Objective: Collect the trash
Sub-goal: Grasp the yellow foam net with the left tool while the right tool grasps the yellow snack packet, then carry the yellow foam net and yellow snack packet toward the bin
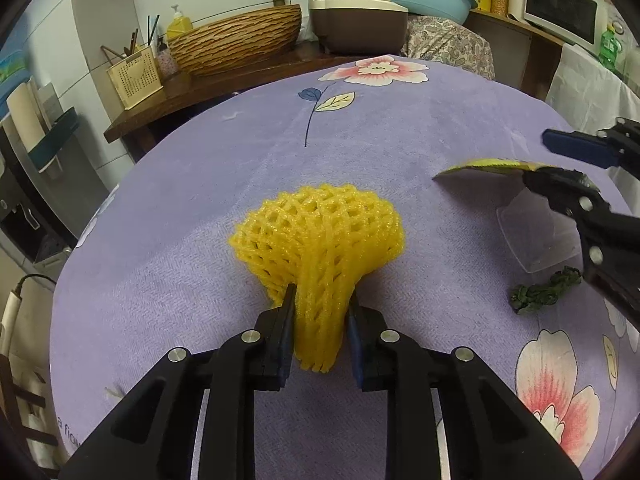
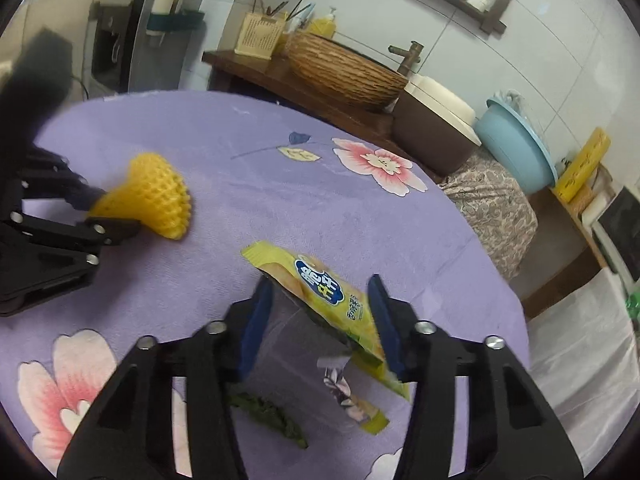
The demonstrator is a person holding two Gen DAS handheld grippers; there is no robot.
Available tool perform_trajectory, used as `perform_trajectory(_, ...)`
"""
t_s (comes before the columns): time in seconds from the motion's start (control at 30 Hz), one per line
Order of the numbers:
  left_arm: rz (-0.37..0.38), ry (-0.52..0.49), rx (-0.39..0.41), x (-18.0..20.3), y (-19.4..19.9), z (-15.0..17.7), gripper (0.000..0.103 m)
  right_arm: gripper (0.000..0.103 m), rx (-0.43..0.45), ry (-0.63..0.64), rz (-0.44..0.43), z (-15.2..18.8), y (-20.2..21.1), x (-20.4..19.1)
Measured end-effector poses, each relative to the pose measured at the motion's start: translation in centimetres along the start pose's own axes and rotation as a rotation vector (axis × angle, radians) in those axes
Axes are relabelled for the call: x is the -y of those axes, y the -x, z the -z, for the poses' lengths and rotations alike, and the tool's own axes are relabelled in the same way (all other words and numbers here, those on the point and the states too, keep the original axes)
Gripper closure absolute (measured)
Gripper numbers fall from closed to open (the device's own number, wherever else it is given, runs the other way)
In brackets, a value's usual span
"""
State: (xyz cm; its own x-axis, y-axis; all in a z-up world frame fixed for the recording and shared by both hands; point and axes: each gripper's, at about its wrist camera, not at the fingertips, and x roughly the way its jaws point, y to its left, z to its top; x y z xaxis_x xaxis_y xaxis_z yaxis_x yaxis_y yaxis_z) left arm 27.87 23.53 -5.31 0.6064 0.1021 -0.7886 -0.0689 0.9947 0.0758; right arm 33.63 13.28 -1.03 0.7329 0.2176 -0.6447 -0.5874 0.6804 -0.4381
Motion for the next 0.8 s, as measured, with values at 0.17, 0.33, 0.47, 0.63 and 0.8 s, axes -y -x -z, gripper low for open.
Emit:
perform_trajectory(0.17, 0.014, 0.014, 0.007, 0.1, 0.3, 0.3, 0.08, 0.098, 0.037, 0.037, 0.055, 0.4, 0.3, 0.4)
perform_trajectory(0.33, 0.026, 0.034, 0.03, -0.2, 0.9, 0.7, 0.081, 0.102, 0.117, -0.032, 0.098, 1.5, 2.7, 3.0)
perform_trajectory(0.47, 0.011, 0.023, 0.075, 0.5, 2.6, 1.8, 0.081, 0.102, 0.164, -0.13, 0.118, 3.5, 5.7, 5.8)
perform_trajectory(0.63, 0.026, 0.002, 0.141, 2.3, 5.9, 3.6, 0.081, 0.102, 0.202, -0.196, 0.138, 7.1, 10.3, 7.7)
perform_trajectory(0.8, 0.079, -0.002, 0.194, 4.6, 9.3, 5.1, 0.081, 0.102, 0.205, -0.297, 0.129, 11.4, 14.3, 9.3)
